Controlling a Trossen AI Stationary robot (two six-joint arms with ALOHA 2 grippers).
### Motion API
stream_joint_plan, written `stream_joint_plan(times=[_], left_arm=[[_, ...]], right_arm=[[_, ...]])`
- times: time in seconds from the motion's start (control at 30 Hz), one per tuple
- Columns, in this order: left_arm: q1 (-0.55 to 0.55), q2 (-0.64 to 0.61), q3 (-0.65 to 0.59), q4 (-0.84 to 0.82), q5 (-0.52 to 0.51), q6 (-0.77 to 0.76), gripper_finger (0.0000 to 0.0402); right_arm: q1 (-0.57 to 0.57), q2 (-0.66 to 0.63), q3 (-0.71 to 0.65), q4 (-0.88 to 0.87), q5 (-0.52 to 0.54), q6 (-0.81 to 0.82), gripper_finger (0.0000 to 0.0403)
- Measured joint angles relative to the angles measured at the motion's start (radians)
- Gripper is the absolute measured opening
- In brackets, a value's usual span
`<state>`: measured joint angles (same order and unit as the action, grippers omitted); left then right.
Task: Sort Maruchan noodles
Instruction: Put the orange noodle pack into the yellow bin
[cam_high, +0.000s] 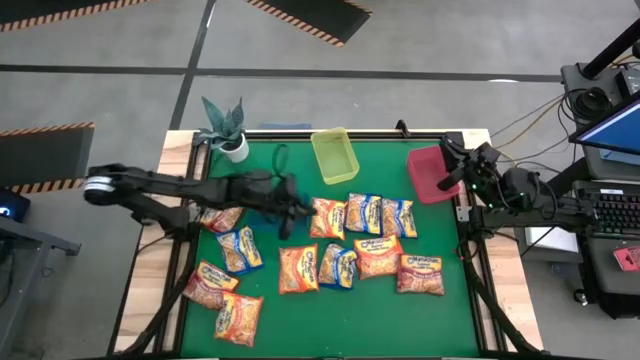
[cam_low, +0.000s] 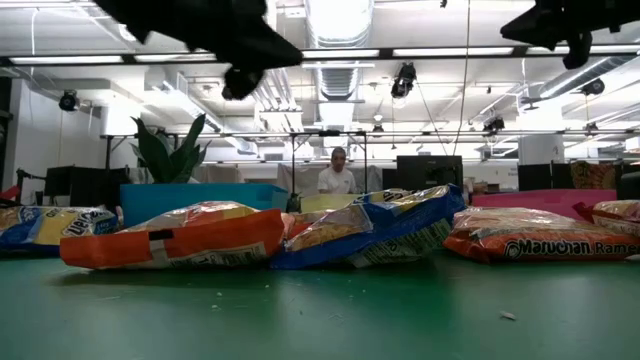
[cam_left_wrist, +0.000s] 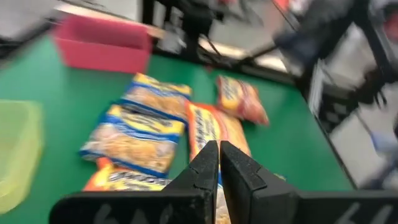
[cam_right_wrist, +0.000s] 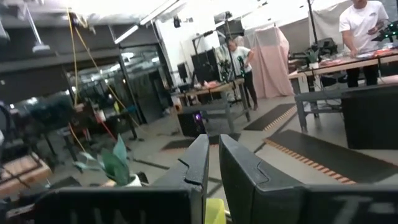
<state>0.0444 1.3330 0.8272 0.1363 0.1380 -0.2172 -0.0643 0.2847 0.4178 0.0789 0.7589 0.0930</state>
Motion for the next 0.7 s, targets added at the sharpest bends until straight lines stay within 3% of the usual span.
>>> stream_joint_plan(times=[0.3, 0.7], left_arm=[[-0.003, 0.304, 0.245, -0.180, 0.012, 0.153, 0.0000], [0.047, 0.493, 0.466, -0.441, 0.005, 0.300, 0.0000]], right_arm=[[0.000, -0.001, 0.001, -0.022, 0.000, -0.002, 0.0028], [0.000, -0.001, 0.001, -0.109, -0.005, 0.019, 0.0028]])
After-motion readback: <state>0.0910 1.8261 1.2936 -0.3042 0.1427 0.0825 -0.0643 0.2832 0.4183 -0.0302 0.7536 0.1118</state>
